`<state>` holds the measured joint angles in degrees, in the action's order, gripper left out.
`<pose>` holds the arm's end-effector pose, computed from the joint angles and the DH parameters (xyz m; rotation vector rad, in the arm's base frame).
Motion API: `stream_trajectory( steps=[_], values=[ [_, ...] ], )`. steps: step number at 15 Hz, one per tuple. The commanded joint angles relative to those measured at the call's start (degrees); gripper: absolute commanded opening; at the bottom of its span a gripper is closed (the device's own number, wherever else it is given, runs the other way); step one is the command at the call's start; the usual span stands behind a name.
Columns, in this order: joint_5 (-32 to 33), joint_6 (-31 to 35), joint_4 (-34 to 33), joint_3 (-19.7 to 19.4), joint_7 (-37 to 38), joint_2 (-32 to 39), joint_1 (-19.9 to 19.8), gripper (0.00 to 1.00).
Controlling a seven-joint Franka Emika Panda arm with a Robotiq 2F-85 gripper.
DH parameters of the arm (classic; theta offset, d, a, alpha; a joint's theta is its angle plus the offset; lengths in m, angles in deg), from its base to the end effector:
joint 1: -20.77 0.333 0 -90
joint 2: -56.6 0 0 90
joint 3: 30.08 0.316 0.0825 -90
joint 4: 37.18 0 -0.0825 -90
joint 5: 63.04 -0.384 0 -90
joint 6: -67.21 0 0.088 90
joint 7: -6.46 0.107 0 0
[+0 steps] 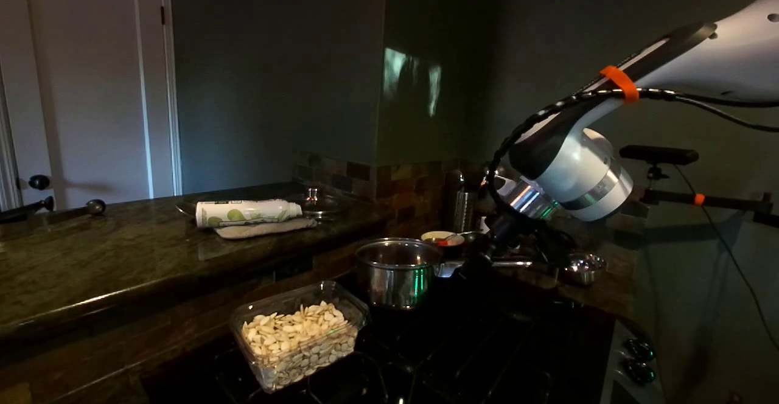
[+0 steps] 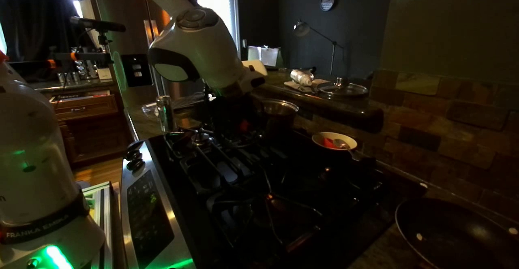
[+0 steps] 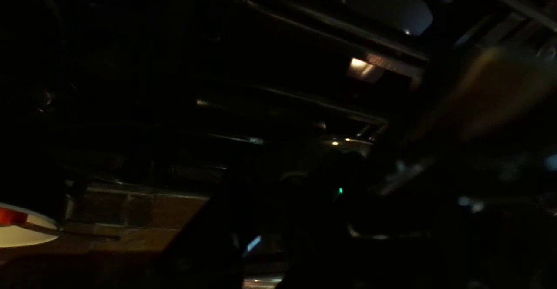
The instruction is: Pick up the pot, and then place it on the middle part of the stove
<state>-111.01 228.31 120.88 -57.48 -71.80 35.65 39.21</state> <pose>0.3906 -0.0885 0.3383 -2.7327 -0.6210 -0.8615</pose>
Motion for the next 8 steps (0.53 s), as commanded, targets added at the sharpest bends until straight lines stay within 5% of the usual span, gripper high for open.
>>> stream_trajectory(
  steps=[1, 5, 6, 8],
  values=[
    [-4.2, 1.8, 0.0, -1.2, -7.0, 1.2, 1.7, 0.02],
    [-7.3, 1.8, 0.0, -1.3, -11.7, 2.5, 1.9, 0.02],
    [-7.9, 1.9, -0.1, -1.2, -12.5, 2.7, 1.8, 0.35],
    [-8.4, 1.6, -0.1, -0.9, -13.4, 3.2, 1.4, 0.42]
  ],
)
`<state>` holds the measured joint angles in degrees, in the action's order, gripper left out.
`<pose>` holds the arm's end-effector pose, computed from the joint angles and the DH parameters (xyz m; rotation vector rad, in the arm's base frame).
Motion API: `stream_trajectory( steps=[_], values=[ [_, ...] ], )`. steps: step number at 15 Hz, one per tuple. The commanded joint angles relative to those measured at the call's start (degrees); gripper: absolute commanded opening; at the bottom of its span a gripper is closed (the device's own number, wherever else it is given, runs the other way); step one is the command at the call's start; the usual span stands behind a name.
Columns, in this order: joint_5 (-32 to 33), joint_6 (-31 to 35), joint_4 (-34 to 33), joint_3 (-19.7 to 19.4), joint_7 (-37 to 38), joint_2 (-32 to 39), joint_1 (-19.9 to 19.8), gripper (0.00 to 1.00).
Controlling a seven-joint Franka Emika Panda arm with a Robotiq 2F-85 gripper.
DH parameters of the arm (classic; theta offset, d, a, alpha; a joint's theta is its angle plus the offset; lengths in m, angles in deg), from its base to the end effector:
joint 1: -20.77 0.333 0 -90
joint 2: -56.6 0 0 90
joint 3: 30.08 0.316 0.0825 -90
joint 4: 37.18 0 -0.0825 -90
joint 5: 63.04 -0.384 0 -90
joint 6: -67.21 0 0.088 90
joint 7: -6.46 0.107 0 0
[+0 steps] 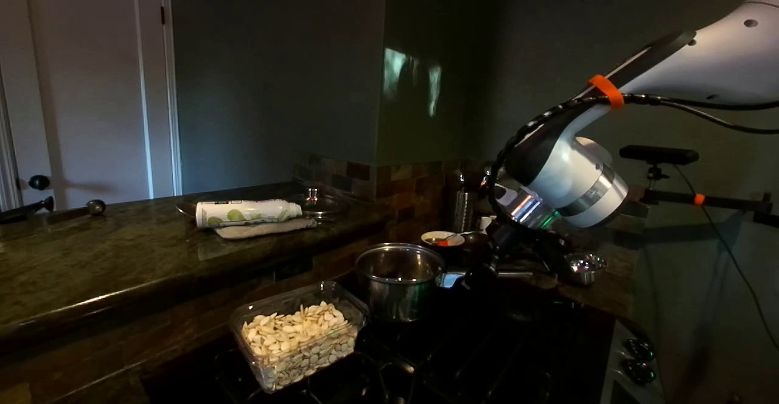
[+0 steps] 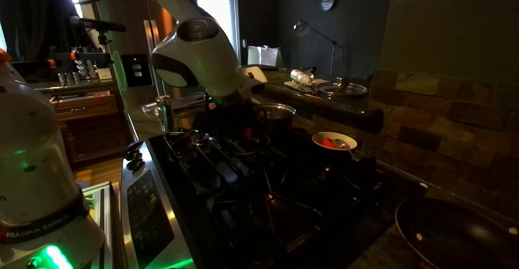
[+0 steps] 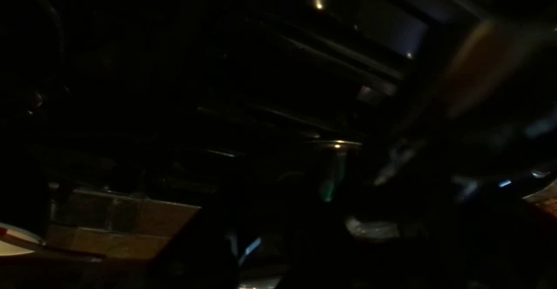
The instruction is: Pick up the pot, and then place it on the middle part of the stove
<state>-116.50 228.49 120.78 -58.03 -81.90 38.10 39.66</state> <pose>0.3878 -0.0917 0.3213 -2.7244 -0.7339 -0.8632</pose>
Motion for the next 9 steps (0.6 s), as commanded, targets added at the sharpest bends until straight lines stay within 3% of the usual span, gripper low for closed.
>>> stream_trajectory(
  steps=[1, 7, 9],
  values=[
    [-2.7, 1.5, 0.0, -0.1, -3.5, 1.1, 0.7, 0.51],
    [3.0, -1.3, -0.3, 1.1, 0.5, 0.1, -3.0, 0.95],
    [7.3, -5.0, -0.5, 1.3, 3.0, -1.7, -6.0, 1.0]
  ],
)
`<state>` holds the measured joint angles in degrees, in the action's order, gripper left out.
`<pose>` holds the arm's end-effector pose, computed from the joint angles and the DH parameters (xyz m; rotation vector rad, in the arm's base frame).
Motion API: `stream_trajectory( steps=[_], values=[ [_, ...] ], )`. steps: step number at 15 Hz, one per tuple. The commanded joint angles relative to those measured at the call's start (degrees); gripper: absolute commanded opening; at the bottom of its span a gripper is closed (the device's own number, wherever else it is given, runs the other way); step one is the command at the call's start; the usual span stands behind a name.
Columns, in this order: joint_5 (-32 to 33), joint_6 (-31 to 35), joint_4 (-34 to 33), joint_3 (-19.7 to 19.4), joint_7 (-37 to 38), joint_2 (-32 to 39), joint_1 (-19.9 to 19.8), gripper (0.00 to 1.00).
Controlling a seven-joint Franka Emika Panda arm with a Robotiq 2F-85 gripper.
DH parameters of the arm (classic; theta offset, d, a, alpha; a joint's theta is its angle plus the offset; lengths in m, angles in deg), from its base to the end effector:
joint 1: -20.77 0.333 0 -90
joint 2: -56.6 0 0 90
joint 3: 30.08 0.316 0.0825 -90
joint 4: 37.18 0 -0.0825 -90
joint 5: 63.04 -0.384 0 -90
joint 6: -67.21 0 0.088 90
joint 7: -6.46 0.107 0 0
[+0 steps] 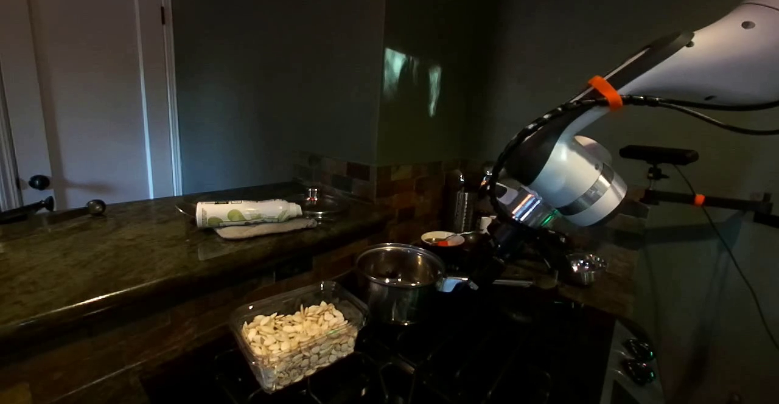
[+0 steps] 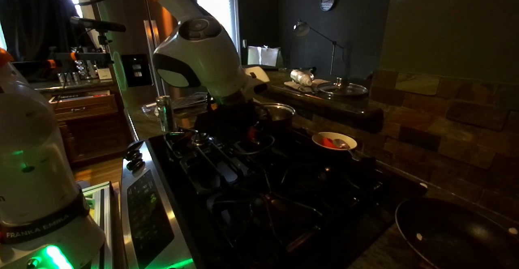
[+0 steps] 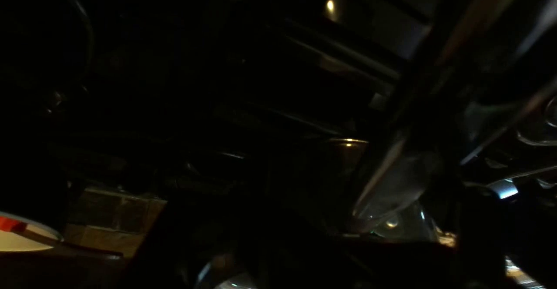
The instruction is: Pick up the pot, and then place it on the middle part of the stove
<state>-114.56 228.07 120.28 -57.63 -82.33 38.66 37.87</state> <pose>0.3892 -0.1007 0.3224 -2.7410 -0.7645 -0.8569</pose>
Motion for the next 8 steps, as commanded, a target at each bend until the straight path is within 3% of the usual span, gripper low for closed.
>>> stream_trajectory(
  steps=[1, 3, 4, 5, 7, 8],
  values=[
    [7.7, -7.2, -0.1, 0.8, 4.4, -3.5, -5.7, 1.0],
    [12.5, -15.4, 0.4, -0.7, 4.7, -9.1, -8.8, 1.0],
    [12.1, -20.9, -0.3, -0.2, 2.2, -11.6, -11.7, 1.0],
    [12.4, -24.4, -0.9, -3.0, 1.6, -13.8, -10.9, 1.0],
    [11.9, -32.4, -2.5, -5.0, -0.3, -17.1, -12.5, 1.0],
    [8.9, -36.7, -3.6, -3.2, -2.1, -17.1, -15.7, 1.0]
  ],
)
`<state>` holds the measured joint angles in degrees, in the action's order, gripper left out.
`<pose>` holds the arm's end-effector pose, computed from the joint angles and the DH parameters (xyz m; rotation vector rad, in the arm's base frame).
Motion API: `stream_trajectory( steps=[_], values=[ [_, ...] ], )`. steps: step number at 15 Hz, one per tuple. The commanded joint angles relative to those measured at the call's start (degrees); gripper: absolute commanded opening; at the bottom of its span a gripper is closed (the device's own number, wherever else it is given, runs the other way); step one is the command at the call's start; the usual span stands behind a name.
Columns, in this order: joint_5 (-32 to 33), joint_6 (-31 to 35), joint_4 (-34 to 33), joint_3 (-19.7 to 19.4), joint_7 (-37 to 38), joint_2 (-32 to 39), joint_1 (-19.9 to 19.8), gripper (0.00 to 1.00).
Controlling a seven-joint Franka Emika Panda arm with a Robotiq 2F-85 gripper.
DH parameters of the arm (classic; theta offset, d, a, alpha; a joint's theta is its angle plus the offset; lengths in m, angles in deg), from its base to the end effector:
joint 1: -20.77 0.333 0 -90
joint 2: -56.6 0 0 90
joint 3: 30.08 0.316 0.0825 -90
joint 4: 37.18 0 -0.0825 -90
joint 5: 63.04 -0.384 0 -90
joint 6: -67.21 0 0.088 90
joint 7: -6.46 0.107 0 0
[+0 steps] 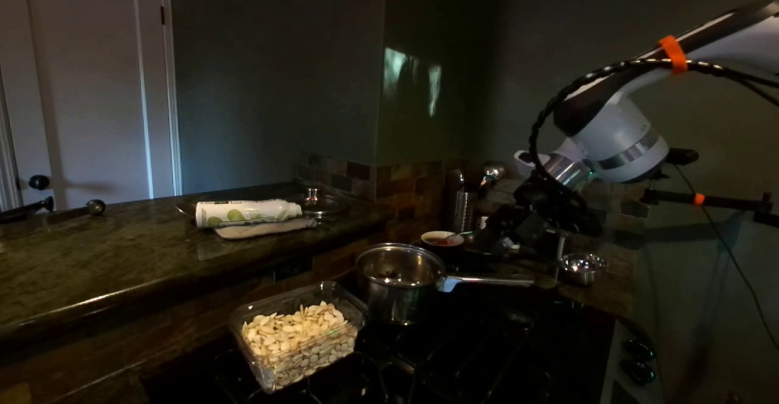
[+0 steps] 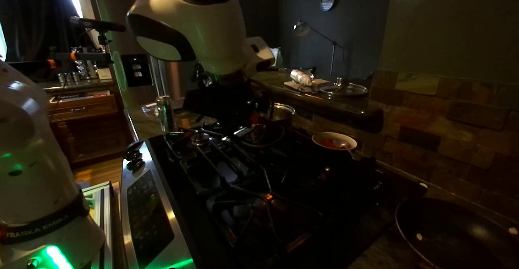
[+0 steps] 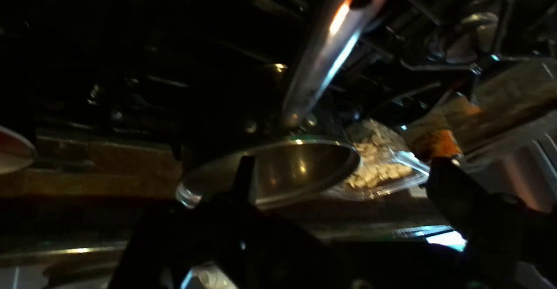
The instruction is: Pick up the pot, and then place it on the middle part of the stove
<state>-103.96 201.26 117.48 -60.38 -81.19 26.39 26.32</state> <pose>0.3588 -0.1435 0.3880 -2.4421 -0.8193 -0.8970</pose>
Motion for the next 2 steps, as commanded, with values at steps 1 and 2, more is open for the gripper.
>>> stream_trajectory(
  steps=[1, 2],
  values=[
    [-2.3, -5.4, -0.8, 2.3, -2.1, -0.9, -4.4, 1.0],
    [-2.4, -8.5, -1.3, 2.0, -2.7, -2.5, -5.8, 1.0]
  ],
)
